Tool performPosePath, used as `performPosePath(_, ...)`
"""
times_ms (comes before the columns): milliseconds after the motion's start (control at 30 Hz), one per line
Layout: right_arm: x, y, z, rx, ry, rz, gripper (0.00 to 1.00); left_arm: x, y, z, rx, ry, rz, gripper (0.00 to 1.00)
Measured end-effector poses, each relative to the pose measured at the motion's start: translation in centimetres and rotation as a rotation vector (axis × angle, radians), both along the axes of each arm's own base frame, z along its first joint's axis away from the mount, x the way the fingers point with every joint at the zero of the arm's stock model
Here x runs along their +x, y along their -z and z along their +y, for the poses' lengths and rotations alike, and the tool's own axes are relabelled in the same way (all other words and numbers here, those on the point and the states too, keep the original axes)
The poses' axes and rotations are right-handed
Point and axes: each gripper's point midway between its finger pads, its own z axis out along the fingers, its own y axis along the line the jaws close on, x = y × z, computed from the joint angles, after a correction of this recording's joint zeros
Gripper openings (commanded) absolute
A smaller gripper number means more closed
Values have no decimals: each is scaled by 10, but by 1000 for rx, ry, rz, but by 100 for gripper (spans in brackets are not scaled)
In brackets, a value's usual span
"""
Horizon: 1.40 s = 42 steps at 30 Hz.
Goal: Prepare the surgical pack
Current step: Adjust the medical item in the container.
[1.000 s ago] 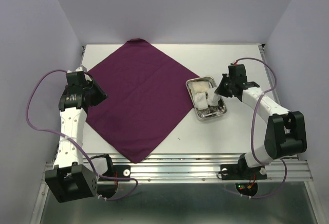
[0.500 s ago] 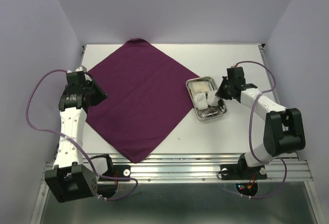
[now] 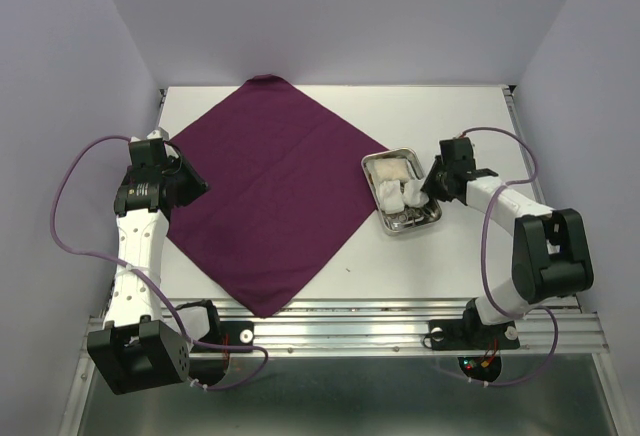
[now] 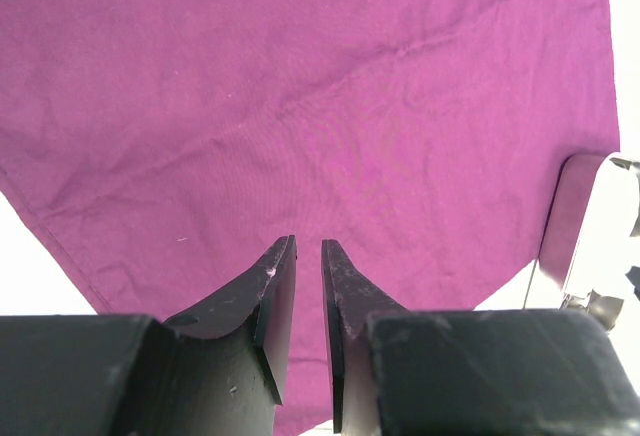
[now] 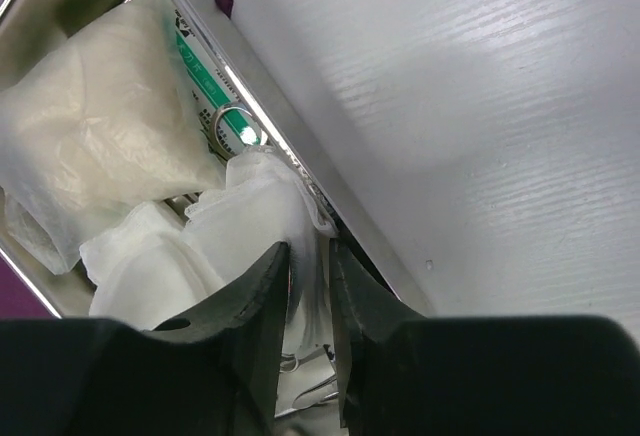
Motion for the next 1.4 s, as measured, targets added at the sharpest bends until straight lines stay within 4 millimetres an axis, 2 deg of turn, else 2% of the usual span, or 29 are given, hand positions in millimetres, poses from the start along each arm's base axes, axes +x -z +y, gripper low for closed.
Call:
performPosePath(67, 0, -1, 0, 3, 3, -3, 41, 0, 0, 0, 0, 0, 0, 28)
performPosePath(267, 0, -23, 0, 9, -1, -53, 42, 0, 0, 0, 0, 0, 0, 28)
performPosePath(367, 0, -40, 0, 14, -4, -95, 36, 0, 0, 0, -1, 0, 0, 28)
performPosePath(400, 1, -44, 1, 17, -5, -108, 28, 0, 0, 0, 0, 0, 0, 28)
performPosePath(467, 1, -51, 1, 22, -6, -126, 19, 0, 0, 0, -1, 0, 0, 28)
performPosePath(667, 0, -43, 11, 57, -46, -100, 13, 0, 0, 0, -1, 0, -1, 28)
performPosePath(1000, -10, 11, 16, 70, -65, 33, 10, 0, 0, 0, 0, 1, 0, 28)
performPosePath(1233, -8, 1, 17, 78, -73, 6, 12, 0, 0, 0, 0, 0, 0, 28)
performPosePath(1400, -2, -35, 19, 87, -81, -71, 19, 0, 0, -1, -3, 3, -1, 28)
